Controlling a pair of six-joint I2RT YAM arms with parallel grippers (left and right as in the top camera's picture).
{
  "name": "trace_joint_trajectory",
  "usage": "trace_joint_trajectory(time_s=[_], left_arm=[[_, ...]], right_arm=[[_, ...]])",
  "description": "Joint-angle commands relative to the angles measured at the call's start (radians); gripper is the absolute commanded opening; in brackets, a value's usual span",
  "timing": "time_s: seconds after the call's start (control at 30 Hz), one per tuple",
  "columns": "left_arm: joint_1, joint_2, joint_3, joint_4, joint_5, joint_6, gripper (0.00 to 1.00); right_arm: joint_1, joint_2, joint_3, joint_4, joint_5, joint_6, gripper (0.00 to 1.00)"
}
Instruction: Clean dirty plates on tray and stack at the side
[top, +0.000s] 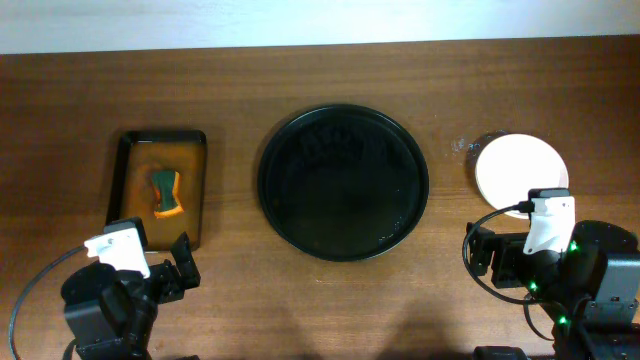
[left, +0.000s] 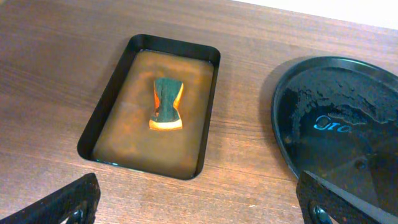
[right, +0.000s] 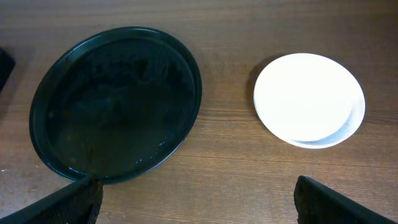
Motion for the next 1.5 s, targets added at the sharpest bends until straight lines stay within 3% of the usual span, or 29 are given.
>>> trace_joint_trajectory(time_s=[0.0,0.13,0.23,0.3,0.43,0.67,0.83,0.93,1.47], left_arm=[[-0.002,-0.004,-0.008,-0.007,0.014,-0.013,0.99],[-0.002,-0.004,-0.008,-0.007,0.014,-0.013,0.99],[-0.002,-0.004,-0.008,-0.007,0.014,-0.013,0.99],[-0.002,-0.004,-0.008,-0.007,0.014,-0.013,0.99],[-0.002,-0.004,-0.008,-0.007,0.014,-0.013,0.99],[-0.002,-0.004,-0.008,-0.007,0.014,-0.013,0.99],[-0.002,-0.004,-0.008,-0.007,0.014,-0.013,0.99],[-0.002,-0.004,-0.008,-0.007,0.014,-0.013,0.99],[-0.002,-0.004,-0.008,-0.007,0.014,-0.013,0.99]], right_arm=[[0.011,-0.024,-0.016,0.001,0.012,-0.007,0.99],[0.014,-0.136,-0.048,0.008,0.027,-0.008,0.99],[0.064,-0.294,-0.162,0.116,0.016,-0.008,0.99],[0.098,-0.407,-0.283,0.235,0.014,-0.007,0.99],[0.11,-0.625,-0.583,0.644,-0.037,-0.007,0.99],[0.11,-0.664,-0.898,1.109,-0.003,-0.008,0.99],[0.11,-0.664,-1.019,1.073,0.013,-0.008,0.99],[0.11,-0.664,-1.019,0.996,0.013,-0.008,0.99],[0.11,-0.664,-1.019,0.999,0.013,-0.007,0.99]])
